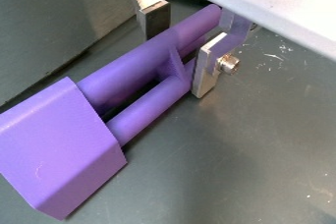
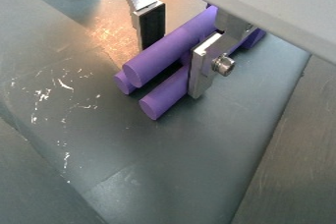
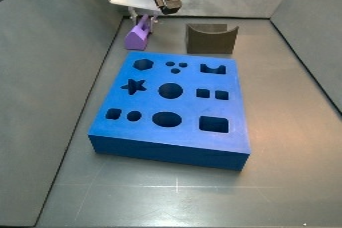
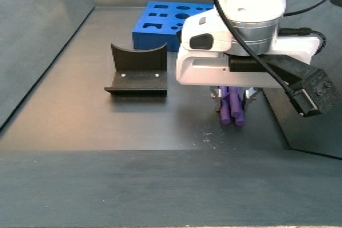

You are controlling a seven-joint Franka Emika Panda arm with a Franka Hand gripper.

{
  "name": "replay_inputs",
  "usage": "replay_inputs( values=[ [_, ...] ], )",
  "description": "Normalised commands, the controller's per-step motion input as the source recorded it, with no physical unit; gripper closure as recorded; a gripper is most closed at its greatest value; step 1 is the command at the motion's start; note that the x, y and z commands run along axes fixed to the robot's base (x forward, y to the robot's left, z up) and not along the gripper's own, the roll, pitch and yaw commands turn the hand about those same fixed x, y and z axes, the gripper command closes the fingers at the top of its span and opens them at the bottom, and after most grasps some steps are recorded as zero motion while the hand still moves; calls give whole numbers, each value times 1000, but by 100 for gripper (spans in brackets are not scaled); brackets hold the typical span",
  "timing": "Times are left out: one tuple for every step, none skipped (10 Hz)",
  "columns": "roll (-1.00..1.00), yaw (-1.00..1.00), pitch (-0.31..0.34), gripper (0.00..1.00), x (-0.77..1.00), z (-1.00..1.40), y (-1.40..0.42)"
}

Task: Pick up the 3 prong object. Move up. Place the 3 prong object on the fixture. Regrasp the 3 prong object. Move to above the board. Insert the 3 prong object.
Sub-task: Pick up the 3 prong object, then move up.

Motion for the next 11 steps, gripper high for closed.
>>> replay_inputs(
  values=[
    [0,0,0,100,0,0,0],
    [0,0,0,100,0,0,0],
    [0,0,0,100,0,0,0],
    [0,0,0,100,0,0,0],
    [0,0,0,100,0,0,0],
    [0,0,0,100,0,0,0],
    [0,0,0,100,0,833,0],
    [-1,-20,10,100,-14,817,-2],
    [20,-31,42,100,-38,687,-2],
    [42,-33,64,100,-34,565,-2],
    [65,-28,89,100,-22,410,2]
  ],
)
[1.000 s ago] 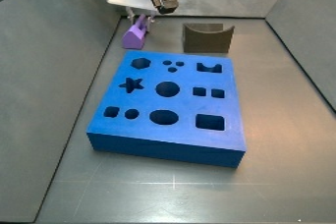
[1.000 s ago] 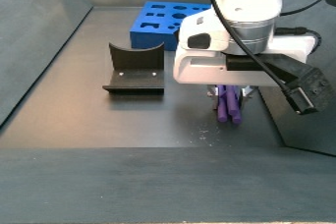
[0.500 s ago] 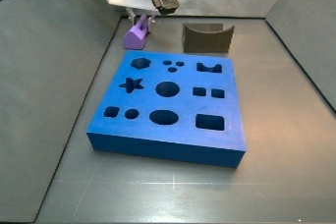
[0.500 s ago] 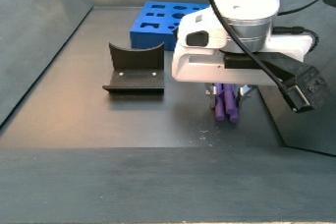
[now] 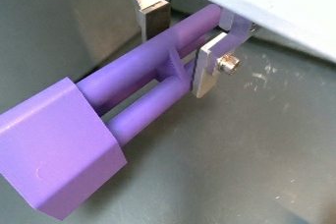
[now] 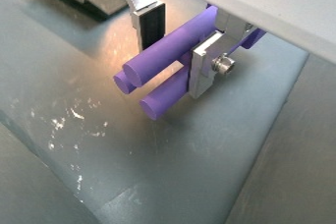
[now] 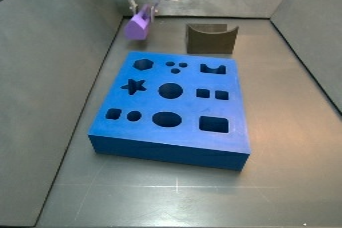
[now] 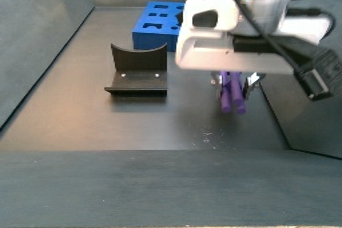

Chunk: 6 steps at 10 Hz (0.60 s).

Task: Pick up the 3 prong object. Move up. Place the 3 prong object on the fixture. Regrasp the 3 prong object. Move to above the board. Insert the 3 prong object.
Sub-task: Move up, then place the 3 prong object on the fixture.

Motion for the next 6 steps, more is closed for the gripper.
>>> replay_inputs(
  values=[
    [82,-19,101,100,-18,292,0],
    [94,-14,104,100,-18,219,-4],
    [0,0,0,100,0,1000,0],
    [7,4,8,100,-3,1000,-2],
    [21,1,22,100,-11,1000,0],
    [32,-5,34,100,-15,1000,-1]
  ],
)
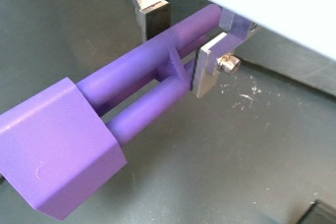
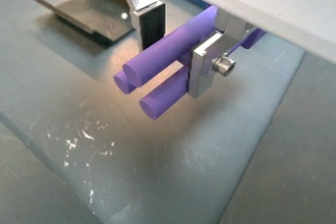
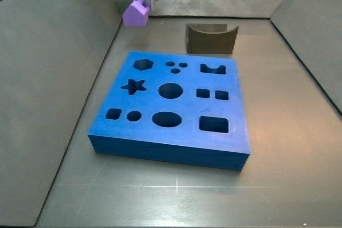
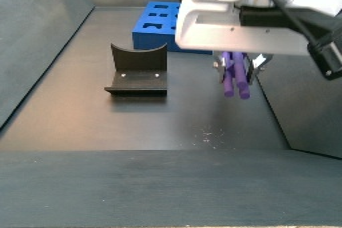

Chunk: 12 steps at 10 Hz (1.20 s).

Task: Pick up the 3 prong object. Move up. Place the 3 prong object on the fixture. Regrasp the 3 prong object. Move to above the board. Insert the 3 prong object.
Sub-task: Place the 3 prong object on the fixture.

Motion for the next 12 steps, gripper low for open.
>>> replay_inputs(
  values=[
    [63,-10,58,100,-22,1000,0],
    [80,-5,68,100,-25,1000,-2],
    [89,5,77,100,-30,1000,-5],
    [98,11,80,100,-34,1000,-6],
    [97,10,79,100,-36,1000,-7],
    [93,11,75,100,-37,1000,-5],
    [81,9,71,100,-39,977,-3],
    [74,8,68,100,-32,860,-4],
    [70,6,69,100,-26,736,0],
    [68,8,73,100,-19,610,4],
    [63,9,82,100,-11,437,6],
    [65,8,91,100,-8,306,7]
  ],
)
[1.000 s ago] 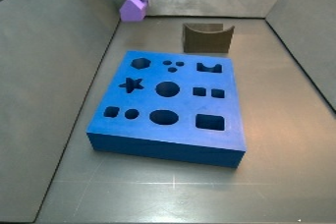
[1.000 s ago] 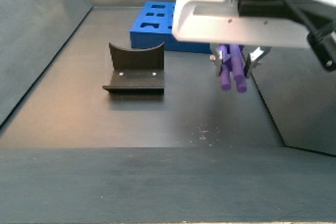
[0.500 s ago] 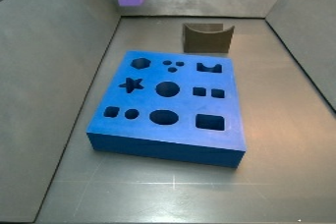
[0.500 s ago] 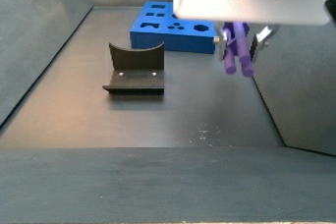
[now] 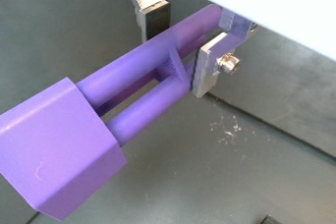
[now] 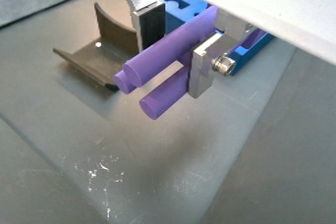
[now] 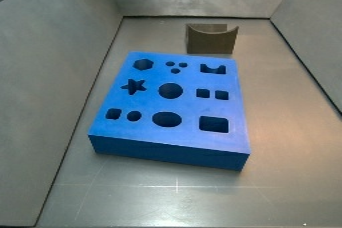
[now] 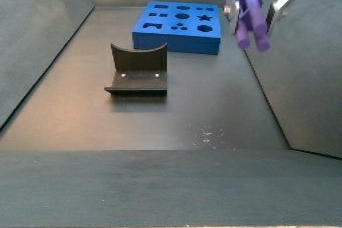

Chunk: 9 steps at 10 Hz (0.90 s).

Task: Pick up the 3 prong object. Move up. Place the 3 prong object on the fixture. Regrasp the 3 prong object. Move to above the board. Insert the 3 prong object.
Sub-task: Place the 3 prong object on the fixture.

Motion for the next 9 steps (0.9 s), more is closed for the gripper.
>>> replay_inputs(
  values=[
    [62,10,94,100,-5,173,6],
    [218,799,-53,100,1000,85,-678],
    [215,758,-47,100,1000,73,-675],
    [190,501,-20,100,1000,59,-620],
    [160,327,2,100,1000,55,-563],
    [139,241,18,100,1000,52,-537],
    [110,111,43,100,1000,43,-472],
    [100,73,55,100,1000,38,-439],
    [82,39,74,100,1000,34,-385]
  ],
)
